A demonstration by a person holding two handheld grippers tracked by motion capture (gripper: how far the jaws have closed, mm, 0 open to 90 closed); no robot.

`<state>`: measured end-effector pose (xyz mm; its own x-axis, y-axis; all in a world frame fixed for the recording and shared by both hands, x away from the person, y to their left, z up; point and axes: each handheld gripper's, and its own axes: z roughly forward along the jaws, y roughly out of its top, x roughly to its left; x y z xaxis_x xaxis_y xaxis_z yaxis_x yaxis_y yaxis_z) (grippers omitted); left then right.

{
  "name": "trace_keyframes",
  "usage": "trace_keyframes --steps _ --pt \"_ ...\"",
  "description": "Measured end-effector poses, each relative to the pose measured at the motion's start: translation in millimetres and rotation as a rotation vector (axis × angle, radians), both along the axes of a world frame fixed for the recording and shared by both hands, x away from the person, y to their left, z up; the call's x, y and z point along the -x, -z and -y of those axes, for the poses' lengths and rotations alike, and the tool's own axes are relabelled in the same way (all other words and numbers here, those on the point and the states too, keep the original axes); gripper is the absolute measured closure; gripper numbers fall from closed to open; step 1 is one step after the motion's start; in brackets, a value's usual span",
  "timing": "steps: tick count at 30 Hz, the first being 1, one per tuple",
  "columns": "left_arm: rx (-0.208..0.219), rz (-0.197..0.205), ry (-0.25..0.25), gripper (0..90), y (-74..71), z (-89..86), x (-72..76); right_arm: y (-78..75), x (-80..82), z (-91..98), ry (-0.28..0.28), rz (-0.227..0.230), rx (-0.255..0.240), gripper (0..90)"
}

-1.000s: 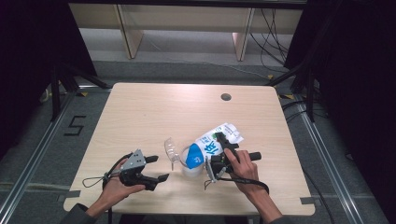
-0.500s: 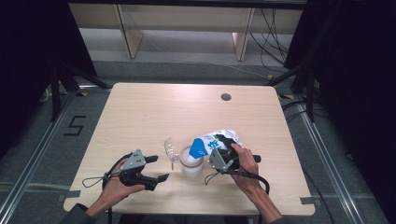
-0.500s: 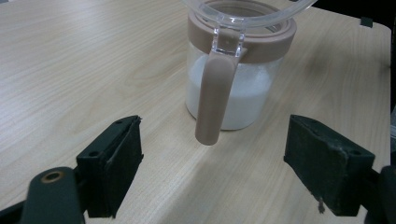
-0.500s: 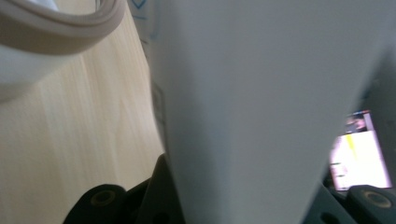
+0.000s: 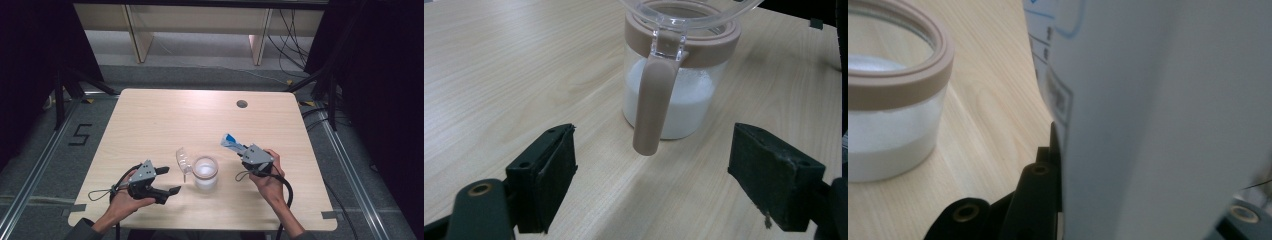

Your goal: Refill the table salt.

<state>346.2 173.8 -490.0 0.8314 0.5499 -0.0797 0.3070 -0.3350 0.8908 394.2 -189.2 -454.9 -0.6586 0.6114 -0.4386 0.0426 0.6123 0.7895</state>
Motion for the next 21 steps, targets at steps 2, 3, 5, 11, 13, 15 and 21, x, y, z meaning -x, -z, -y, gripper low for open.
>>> trace_keyframes --steps 2,3,5,11,13,15,21 --pt "-0.004 0.001 -0.005 18.5 -0.1 0.2 0.4 1.0 -3.0 6.1 0.003 -0.014 -0.041 81.6" --pt "-0.004 0.001 -0.005 18.5 -0.1 0.2 0.4 1.0 -3.8 9.3 0.007 -0.028 -0.073 81.8" --pt "0.0 0.0 0.001 18.4 -0.1 -0.1 0.0 0.9 -5.6 16.0 0.014 -0.045 -0.13 81.9" --pt "0.003 -0.001 -0.005 18.5 -0.3 -0.1 0.4 4.2 -9.6 40.4 0.057 -0.111 -0.268 82.2" --pt "0.001 0.002 0.0 18.5 -0.3 0.1 0.1 5.4 -10.1 49.2 0.075 -0.141 -0.3 82.3" --pt "0.001 0.002 0.001 18.4 -0.4 0.3 0.1 6.4 -11.4 57.2 0.09 -0.12 -0.305 82.5" --pt "0.002 0.003 0.001 18.4 -0.8 -0.1 -0.1 13.2 -12.9 72.7 0.126 -0.153 -0.369 82.7"
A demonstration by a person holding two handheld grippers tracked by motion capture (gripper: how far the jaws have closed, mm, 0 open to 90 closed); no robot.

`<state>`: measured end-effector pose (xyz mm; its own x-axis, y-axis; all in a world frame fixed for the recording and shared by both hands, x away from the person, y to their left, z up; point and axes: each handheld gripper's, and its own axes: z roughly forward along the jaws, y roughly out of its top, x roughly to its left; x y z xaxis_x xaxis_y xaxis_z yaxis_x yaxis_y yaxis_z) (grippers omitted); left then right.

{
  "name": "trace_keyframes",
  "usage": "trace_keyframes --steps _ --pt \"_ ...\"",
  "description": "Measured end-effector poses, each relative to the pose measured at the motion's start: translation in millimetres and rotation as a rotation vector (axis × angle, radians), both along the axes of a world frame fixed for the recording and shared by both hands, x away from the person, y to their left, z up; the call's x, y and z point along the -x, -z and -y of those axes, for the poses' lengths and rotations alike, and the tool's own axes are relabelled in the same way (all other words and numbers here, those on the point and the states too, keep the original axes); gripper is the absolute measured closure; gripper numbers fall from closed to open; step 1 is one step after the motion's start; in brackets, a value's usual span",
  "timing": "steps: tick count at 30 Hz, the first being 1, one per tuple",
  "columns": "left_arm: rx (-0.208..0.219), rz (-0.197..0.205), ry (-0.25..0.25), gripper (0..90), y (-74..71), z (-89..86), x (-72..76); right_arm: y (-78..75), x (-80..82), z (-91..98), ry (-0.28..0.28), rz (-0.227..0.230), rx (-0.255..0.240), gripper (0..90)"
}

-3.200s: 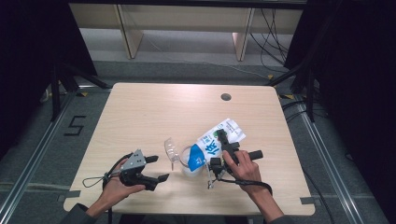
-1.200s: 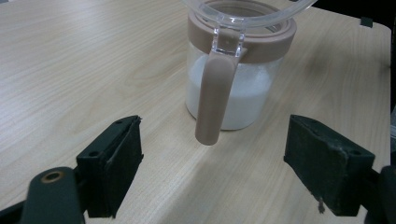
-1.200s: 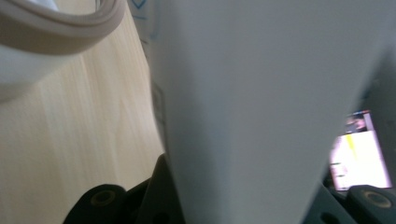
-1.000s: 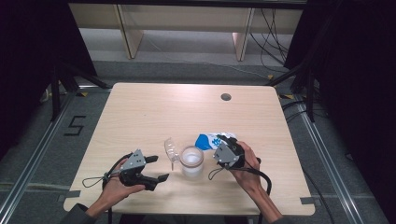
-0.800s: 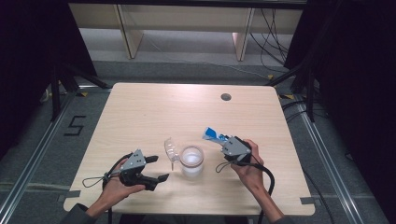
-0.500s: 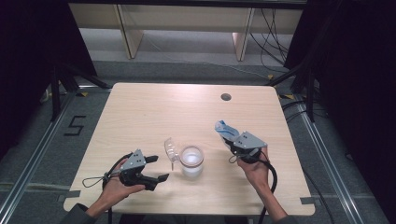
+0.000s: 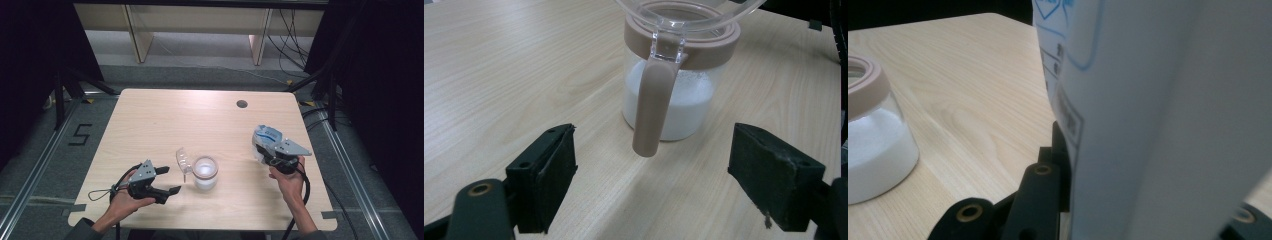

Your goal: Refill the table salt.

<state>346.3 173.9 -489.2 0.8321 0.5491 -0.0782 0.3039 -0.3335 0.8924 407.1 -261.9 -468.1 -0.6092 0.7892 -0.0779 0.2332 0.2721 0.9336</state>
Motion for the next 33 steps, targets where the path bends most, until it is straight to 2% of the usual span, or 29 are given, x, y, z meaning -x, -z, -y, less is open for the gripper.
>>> trace_keyframes --steps 1,2,3,4,5,6,8,9,10,11,12,14,15,16,17,19,21,23,24,25,27,28,30,31,32,33 --pt "0.001 -0.001 -0.001 18.4 0.0 0.1 0.1 1.6 0.7 0.7 0.011 -0.018 -0.023 82.7" --pt "0.0 0.0 0.0 18.4 0.0 0.2 0.1 2.6 0.7 2.5 0.009 -0.05 -0.023 82.7" --pt "0.0 -0.001 0.001 18.4 0.0 0.3 0.2 4.1 -0.5 3.3 0.007 -0.041 -0.032 82.7" --pt "0.0 -0.001 0.0 18.4 0.0 0.5 0.3 5.5 -2.7 5.5 0.008 -0.026 -0.019 82.8" --pt "0.003 -0.001 0.001 18.5 0.0 0.7 0.4 7.9 -1.5 4.4 0.024 -0.053 -0.039 82.8" --pt "0.002 0.0 0.002 18.5 -0.1 0.6 0.4 9.9 -3.8 6.7 0.023 -0.039 -0.029 83.0" --pt "0.002 0.0 0.002 18.4 0.0 0.7 0.5 12.4 -3.2 8.5 0.035 -0.093 -0.051 83.2" --pt "0.001 0.001 0.002 18.4 -0.1 0.7 0.4 14.5 -6.6 10.5 0.032 -0.055 -0.024 83.3" --pt "0.003 0.0 0.002 18.4 -0.1 0.7 0.5 16.1 -8.9 11.1 0.017 -0.054 -0.025 83.3" --pt "0.003 0.001 0.002 18.4 -0.1 0.7 0.5 16.1 -8.5 12.8 0.034 -0.059 -0.015 83.8" --pt "0.002 0.001 0.003 18.5 -0.1 0.7 0.5 16.0 -7.8 12.6 0.043 -0.067 -0.028 84.7" --pt "0.002 0.0 0.002 18.5 -0.1 0.7 0.4 16.4 -9.6 14.9 0.037 -0.039 -0.032 86.0" --pt "0.001 0.001 0.002 18.5 0.0 0.8 0.4 16.0 -9.4 14.7 0.035 -0.042 -0.029 86.3" --pt "0.011 -0.016 -0.011 18.5 0.4 1.7 1.6 15.7 -8.5 13.6 0.035 -0.052 -0.033 86.5" --pt "0.003 -0.002 -0.001 18.4 0.2 1.3 0.8 15.8 -7.6 12.5 0.042 -0.065 -0.041 86.6" --pt "0.0 -0.002 -0.001 18.4 0.1 1.3 1.1 17.4 -8.6 11.6 0.042 -0.053 -0.045 86.4" --pt "0.002 -0.003 -0.002 18.4 0.2 1.4 1.1 16.6 -7.8 12.3 0.047 -0.071 -0.031 85.1" --pt "0.002 -0.003 -0.002 18.4 0.3 1.2 0.9 16.8 -7.2 12.5 0.057 -0.081 -0.03 83.2" --pt "0.004 -0.003 -0.002 18.4 0.2 1.3 1.0 17.4 -9.3 14.6 0.05 -0.056 -0.008 81.8" --pt "0.004 -0.004 -0.002 18.4 0.2 1.3 1.0 17.5 -8.1 13.6 0.057 -0.073 -0.017 79.9" --pt "0.003 -0.003 -0.002 18.4 0.3 1.2 0.9 18.6 -9.7 14.2 0.05 -0.066 -0.014 77.1" --pt "0.004 -0.004 -0.002 18.5 0.3 1.2 1.0 18.2 -7.3 12.4 0.06 -0.091 -0.021 75.3" --pt "0.014 -0.018 -0.011 18.5 0.6 1.7 1.7 18.5 -7.7 12.1 0.058 -0.079 -0.011 70.1" --pt "0.013 -0.02 -0.01 18.5 0.6 1.6 1.6 19.1 -8.6 11.8 0.059 -0.055 -0.009 67.5" --pt "0.001 0.001 0.003 18.4 0.0 0.7 0.4 18.3 -8.3 12.4 0.05 -0.067 -0.005 64.3" --pt "0.002 0.001 0.001 18.4 0.0 0.7 0.5 17.7 -7.7 13.0 0.055 -0.075 -0.016 60.3"
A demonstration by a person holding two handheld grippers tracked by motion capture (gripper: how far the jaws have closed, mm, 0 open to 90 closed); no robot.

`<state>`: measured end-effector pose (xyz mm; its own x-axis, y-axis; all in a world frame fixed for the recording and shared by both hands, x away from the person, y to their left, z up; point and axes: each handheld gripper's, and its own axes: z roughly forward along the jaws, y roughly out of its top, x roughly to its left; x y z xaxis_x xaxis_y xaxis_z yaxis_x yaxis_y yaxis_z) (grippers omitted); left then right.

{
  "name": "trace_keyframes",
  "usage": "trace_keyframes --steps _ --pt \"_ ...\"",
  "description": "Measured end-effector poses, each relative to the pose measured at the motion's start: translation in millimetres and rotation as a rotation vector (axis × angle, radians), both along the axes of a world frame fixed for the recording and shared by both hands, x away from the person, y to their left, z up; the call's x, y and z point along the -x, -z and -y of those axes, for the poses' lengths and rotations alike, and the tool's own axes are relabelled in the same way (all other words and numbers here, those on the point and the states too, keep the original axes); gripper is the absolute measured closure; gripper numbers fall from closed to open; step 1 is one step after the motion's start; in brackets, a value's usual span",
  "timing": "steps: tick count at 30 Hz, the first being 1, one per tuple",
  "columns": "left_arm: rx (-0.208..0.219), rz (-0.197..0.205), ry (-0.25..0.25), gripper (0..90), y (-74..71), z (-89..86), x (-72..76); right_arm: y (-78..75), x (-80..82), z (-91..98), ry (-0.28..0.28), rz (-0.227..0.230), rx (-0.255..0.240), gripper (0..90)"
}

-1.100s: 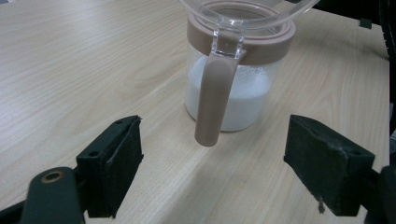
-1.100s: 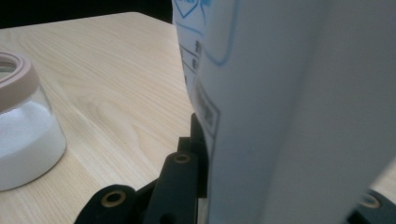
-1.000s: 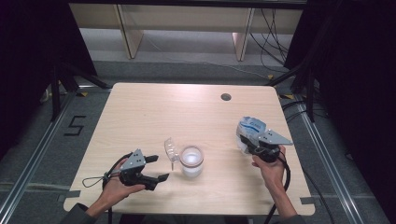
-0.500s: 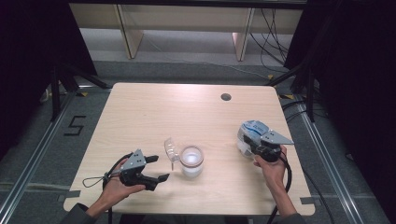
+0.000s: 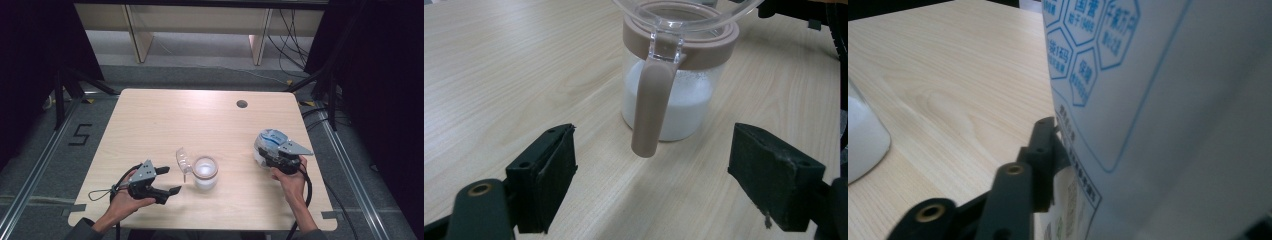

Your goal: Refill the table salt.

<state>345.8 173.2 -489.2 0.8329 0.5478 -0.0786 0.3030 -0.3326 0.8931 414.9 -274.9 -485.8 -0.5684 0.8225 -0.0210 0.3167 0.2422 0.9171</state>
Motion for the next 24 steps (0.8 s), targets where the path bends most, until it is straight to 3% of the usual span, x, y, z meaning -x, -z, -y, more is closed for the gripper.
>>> trace_keyframes --steps 2,5,6,7,9,14,16,18,20,23,24 --pt "0.001 0.0 0.0 18.4 0.0 -0.1 0.0 -1.3 0.8 0.7 0.009 0.005 -0.017 54.9" --pt "-0.001 0.0 -0.001 18.4 0.0 -0.5 -0.4 -3.8 6.8 -2.7 0.025 -0.022 -0.044 47.5" --pt "-0.002 0.001 0.0 18.5 0.0 -0.5 -0.6 -4.0 6.9 -1.9 0.019 -0.016 -0.032 46.3" --pt "-0.002 0.001 0.001 18.4 -0.1 -0.5 -0.7 -4.6 9.3 -2.9 0.023 -0.038 -0.044 46.4" --pt "-0.003 0.001 0.001 18.4 -0.1 -0.4 -0.7 -4.7 9.6 -1.7 0.008 -0.018 -0.011 45.4" --pt "0.006 -0.015 -0.01 18.4 0.5 0.9 0.2 -4.8 9.4 -2.3 0.011 -0.032 -0.026 37.9" --pt "-0.002 -0.002 0.0 18.4 0.1 0.4 -0.7 -4.8 9.7 -2.5 0.028 -0.025 -0.02 33.7" --pt "-0.001 -0.004 -0.001 18.5 0.2 0.3 -0.8 -3.8 8.4 -3.1 0.012 -0.048 -0.028 31.0" --pt "-0.001 -0.003 -0.001 18.5 0.1 0.3 -0.7 -1.8 8.0 -3.9 0.034 -0.034 -0.013 29.4" --pt "-0.002 -0.004 -0.001 18.4 0.2 0.4 -0.7 -1.3 8.5 -5.0 0.029 -0.041 -0.024 28.7" --pt "-0.002 -0.004 0.0 18.4 0.2 0.2 -0.8 -0.6 7.2 -4.8 0.028 -0.025 -0.029 28.1"
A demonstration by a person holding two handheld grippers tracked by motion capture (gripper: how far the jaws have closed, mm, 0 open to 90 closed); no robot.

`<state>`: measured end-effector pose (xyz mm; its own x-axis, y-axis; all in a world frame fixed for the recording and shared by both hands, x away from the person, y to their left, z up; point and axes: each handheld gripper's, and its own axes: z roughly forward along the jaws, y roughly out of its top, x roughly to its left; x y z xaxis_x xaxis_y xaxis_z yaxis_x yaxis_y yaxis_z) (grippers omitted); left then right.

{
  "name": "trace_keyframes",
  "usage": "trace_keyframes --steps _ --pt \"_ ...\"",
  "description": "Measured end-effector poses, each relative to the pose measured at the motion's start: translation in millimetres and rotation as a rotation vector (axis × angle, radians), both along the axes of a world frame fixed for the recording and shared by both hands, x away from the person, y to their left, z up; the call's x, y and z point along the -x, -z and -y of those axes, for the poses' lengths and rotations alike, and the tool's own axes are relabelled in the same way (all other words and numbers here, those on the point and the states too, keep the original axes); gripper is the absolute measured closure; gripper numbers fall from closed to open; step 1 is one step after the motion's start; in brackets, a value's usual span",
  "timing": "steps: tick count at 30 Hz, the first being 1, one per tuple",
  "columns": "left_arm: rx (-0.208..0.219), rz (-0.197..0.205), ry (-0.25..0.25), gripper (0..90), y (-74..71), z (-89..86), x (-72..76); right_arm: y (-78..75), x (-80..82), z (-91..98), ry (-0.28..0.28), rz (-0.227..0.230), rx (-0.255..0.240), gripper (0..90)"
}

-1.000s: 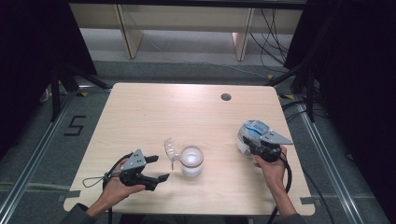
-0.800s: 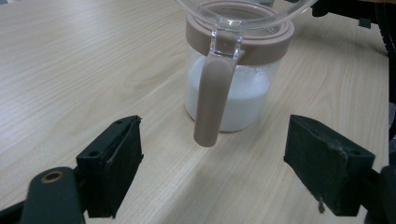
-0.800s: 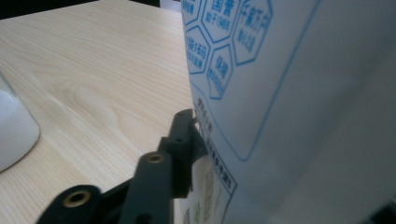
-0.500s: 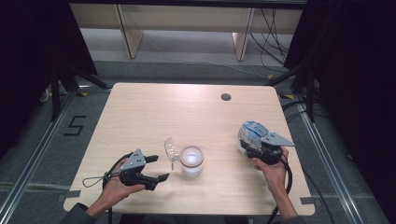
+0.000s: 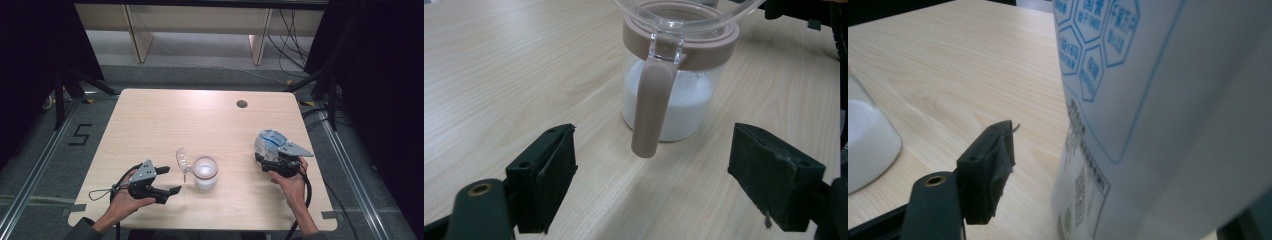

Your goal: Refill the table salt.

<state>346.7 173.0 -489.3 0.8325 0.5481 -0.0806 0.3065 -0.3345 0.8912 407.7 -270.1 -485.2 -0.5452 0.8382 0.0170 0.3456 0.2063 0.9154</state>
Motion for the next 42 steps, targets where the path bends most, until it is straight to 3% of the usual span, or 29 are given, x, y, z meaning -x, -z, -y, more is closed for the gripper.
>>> trace_keyframes --steps 5,9,11,12,14,15,17,18,19,20,22,24,25,27,28,29,30,31,32,33,35,37,38,40,41,42 --pt "0.001 0.0 -0.002 18.5 -0.1 -0.1 0.3 -1.1 1.8 0.0 0.009 -0.025 -0.002 26.9" --pt "0.001 -0.001 -0.002 18.4 -0.1 -0.1 0.1 -2.8 3.9 0.5 -0.01 -0.011 0.001 26.3" --pt "0.001 -0.001 -0.002 18.4 0.0 -0.1 0.1 -4.2 9.0 -1.5 0.006 -0.053 -0.039 25.6" --pt "0.0 0.0 0.0 18.5 -0.1 -0.2 0.0 -4.7 7.8 1.4 -0.009 -0.019 -0.011 25.5" --pt "0.001 0.0 -0.001 18.5 0.1 0.1 0.0 -5.2 10.8 -0.1 -0.001 -0.032 -0.049 25.5" --pt "-0.009 0.0 -0.007 18.4 -0.4 -0.1 0.5 -5.1 9.7 1.8 -0.009 -0.007 -0.028 25.3" --pt "-0.002 0.001 -0.004 18.4 -0.1 0.1 0.3 -6.1 13.4 1.7 0.018 -0.037 -0.039 24.7" --pt "0.001 0.0 -0.001 18.5 0.0 0.0 0.2 -6.3 13.3 2.7 0.012 -0.035 -0.05 24.6" --pt "0.001 0.0 -0.003 18.5 -0.1 0.0 0.3 -7.2 13.4 5.0 0.017 -0.026 -0.026 24.6" --pt "0.001 -0.001 -0.002 18.5 -0.1 -0.2 0.2 -7.2 14.9 4.5 0.027 -0.029 -0.054 24.4" --pt "0.0 0.003 0.003 18.5 -0.1 -0.4 -0.4 -9.0 17.5 6.4 0.033 -0.023 -0.047 24.1" --pt "-0.009 0.004 -0.004 18.4 -0.4 -0.3 0.0 -10.8 20.9 8.7 0.039 -0.021 -0.022 22.4" --pt "-0.008 0.0 -0.007 18.4 -0.4 -0.1 0.5 -11.6 23.4 7.9 0.041 -0.034 -0.045 22.1" --pt "0.0 0.003 -0.002 18.4 0.1 0.0 0.0 -13.3 25.9 11.6 0.048 -0.022 -0.037 21.2" --pt "-0.009 0.002 -0.008 18.4 -0.4 -0.2 0.3 -14.3 30.2 10.9 0.069 -0.048 -0.059 20.5" --pt "-0.009 0.002 -0.008 18.5 -0.3 -0.2 0.3 -15.4 31.2 13.9 0.06 -0.038 -0.049 18.9" --pt "-0.01 0.004 -0.005 18.4 -0.4 -0.3 0.1 -16.8 34.9 13.9 0.091 -0.04 -0.028 17.7" --pt "0.002 0.0 -0.005 18.4 0.1 0.0 0.1 -17.4 37.5 13.3 0.091 -0.031 -0.042 16.9" --pt "0.0 0.003 0.0 18.5 -0.1 -0.2 -0.2 -17.8 37.8 15.2 0.077 -0.002 -0.023 16.7" --pt "-0.005 0.005 -0.004 18.5 -0.3 -0.4 -0.2 -19.6 43.5 13.7 0.092 -0.031 -0.046 16.8" --pt "-0.008 0.005 -0.006 18.5 -0.5 -0.7 -0.2 -19.8 46.8 15.4 0.098 0.003 -0.038 16.6" --pt "-0.002 0.006 0.001 18.4 -0.4 -0.8 -0.9 -20.1 53.3 15.2 0.117 -0.025 -0.046 16.4" --pt "-0.007 0.011 -0.002 18.4 -0.6 -1.3 -1.2 -19.3 52.9 17.2 0.097 -0.006 -0.047 16.1" --pt "0.003 0.007 -0.005 18.4 -0.5 -0.8 -1.1 -20.0 60.9 15.4 0.128 -0.033 -0.053 16.0" --pt "0.015 -0.013 -0.019 18.4 0.0 -0.1 -0.1 -19.8 62.3 16.3 0.115 -0.021 -0.04 16.0" --pt "0.002 0.003 -0.012 18.4 -0.5 -0.8 -1.2 -20.5 65.5 16.2 0.106 -0.026 -0.033 16.0"
